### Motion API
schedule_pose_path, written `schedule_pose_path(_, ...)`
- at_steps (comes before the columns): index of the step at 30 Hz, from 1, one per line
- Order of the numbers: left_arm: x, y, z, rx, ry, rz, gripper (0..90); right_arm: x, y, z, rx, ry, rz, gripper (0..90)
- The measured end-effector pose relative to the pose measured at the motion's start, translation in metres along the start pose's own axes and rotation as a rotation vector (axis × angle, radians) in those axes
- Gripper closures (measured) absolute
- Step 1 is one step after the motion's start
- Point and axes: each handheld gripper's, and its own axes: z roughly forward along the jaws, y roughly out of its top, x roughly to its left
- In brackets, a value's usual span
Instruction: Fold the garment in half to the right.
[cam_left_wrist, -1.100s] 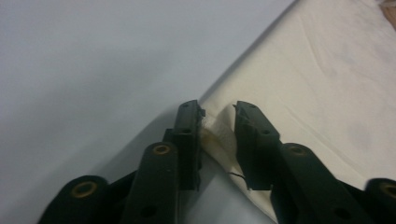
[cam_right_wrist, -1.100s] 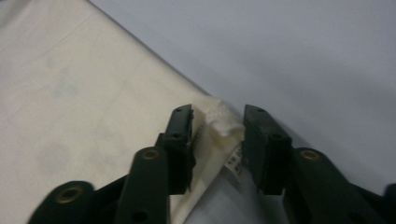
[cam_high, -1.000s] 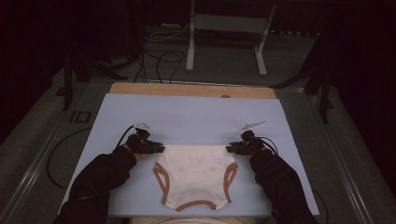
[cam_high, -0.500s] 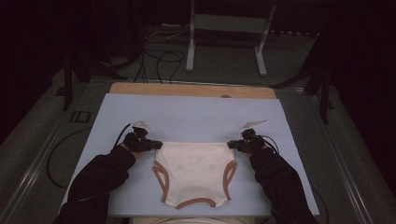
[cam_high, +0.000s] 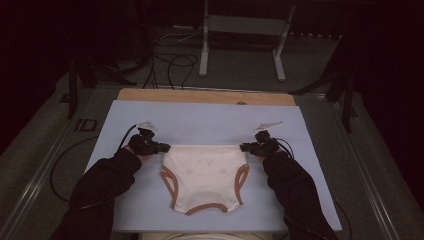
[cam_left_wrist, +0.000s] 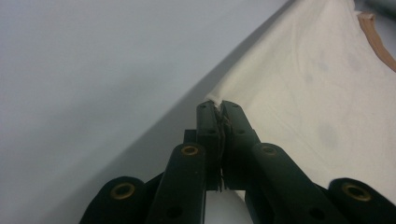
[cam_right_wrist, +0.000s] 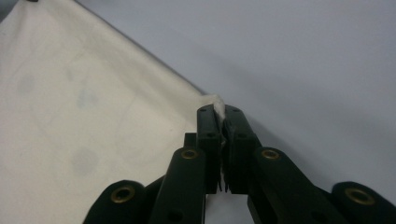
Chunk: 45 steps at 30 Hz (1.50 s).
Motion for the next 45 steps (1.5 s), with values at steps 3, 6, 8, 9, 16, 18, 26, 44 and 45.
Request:
schedule_pose_path(3,0.005,0.003,0.001,0.000,0.009,-0.005,88.5,-0.002,0.004,0.005,-0.010,-0.004,0.005,86.7)
schedule_pose_path(6,0.013,0.008,0.004,-0.003,0.022,-0.006,88.5,-0.006,0.009,0.012,0.003,-0.019,0.018,86.7)
schedule_pose_path(8,0.016,0.010,0.007,-0.004,0.032,-0.003,88.5,-0.008,0.011,0.015,0.011,-0.029,0.023,86.6)
schedule_pose_path(9,0.016,0.010,0.007,-0.004,0.032,-0.003,88.4,-0.008,0.011,0.015,0.011,-0.029,0.023,86.6)
schedule_pose_path(16,0.026,0.011,0.016,-0.007,0.045,-0.025,88.4,-0.015,0.017,0.025,0.007,-0.053,0.027,86.6)
schedule_pose_path(18,0.029,0.012,0.019,-0.010,0.053,-0.031,88.3,-0.017,0.020,0.029,0.020,-0.063,0.029,86.6)
schedule_pose_path(26,0.034,0.015,0.028,-0.025,0.072,-0.047,88.3,-0.024,0.024,0.033,0.021,-0.088,0.043,86.6)
schedule_pose_path(44,0.037,0.019,0.042,-0.015,0.120,-0.058,88.0,-0.032,0.026,0.039,0.023,-0.120,0.076,86.6)
schedule_pose_path(45,0.037,0.019,0.043,-0.018,0.119,-0.058,87.7,-0.033,0.026,0.040,0.029,-0.124,0.079,86.6)
